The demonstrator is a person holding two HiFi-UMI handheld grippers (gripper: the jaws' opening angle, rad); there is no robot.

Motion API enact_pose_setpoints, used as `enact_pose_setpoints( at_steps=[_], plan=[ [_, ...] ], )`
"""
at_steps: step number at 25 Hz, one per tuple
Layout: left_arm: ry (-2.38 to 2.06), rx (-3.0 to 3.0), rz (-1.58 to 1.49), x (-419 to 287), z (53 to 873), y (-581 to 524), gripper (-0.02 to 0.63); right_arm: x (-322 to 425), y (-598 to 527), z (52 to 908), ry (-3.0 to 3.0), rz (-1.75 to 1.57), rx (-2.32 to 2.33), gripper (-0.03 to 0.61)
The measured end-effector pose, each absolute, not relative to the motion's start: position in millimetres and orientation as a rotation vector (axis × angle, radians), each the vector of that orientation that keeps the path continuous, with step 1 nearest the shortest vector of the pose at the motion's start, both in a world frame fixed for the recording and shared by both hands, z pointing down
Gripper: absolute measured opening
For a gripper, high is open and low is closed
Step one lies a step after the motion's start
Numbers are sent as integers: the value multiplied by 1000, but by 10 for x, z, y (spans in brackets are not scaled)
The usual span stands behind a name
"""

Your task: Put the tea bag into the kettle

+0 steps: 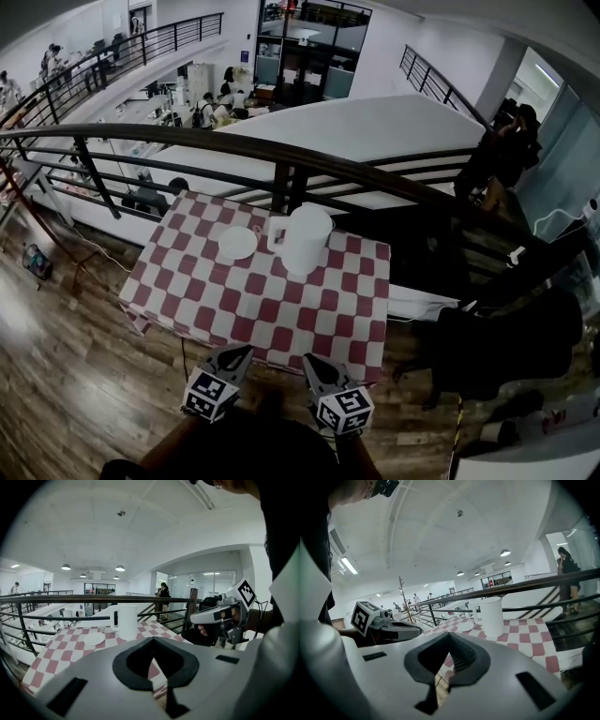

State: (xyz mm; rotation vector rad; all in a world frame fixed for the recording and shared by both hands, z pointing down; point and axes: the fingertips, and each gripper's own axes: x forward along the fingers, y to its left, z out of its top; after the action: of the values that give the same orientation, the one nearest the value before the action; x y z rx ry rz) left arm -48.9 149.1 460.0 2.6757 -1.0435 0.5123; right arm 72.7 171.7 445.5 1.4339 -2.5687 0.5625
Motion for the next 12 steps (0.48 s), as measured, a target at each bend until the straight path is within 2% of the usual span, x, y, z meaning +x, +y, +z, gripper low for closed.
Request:
enact_pose_setpoints(
  at_steps=[12],
  plan=[
    [-1242, 2601, 465, -573, 4523, 1075, 6, 942, 1347, 4515, -2598, 579, 1377, 11]
  ],
)
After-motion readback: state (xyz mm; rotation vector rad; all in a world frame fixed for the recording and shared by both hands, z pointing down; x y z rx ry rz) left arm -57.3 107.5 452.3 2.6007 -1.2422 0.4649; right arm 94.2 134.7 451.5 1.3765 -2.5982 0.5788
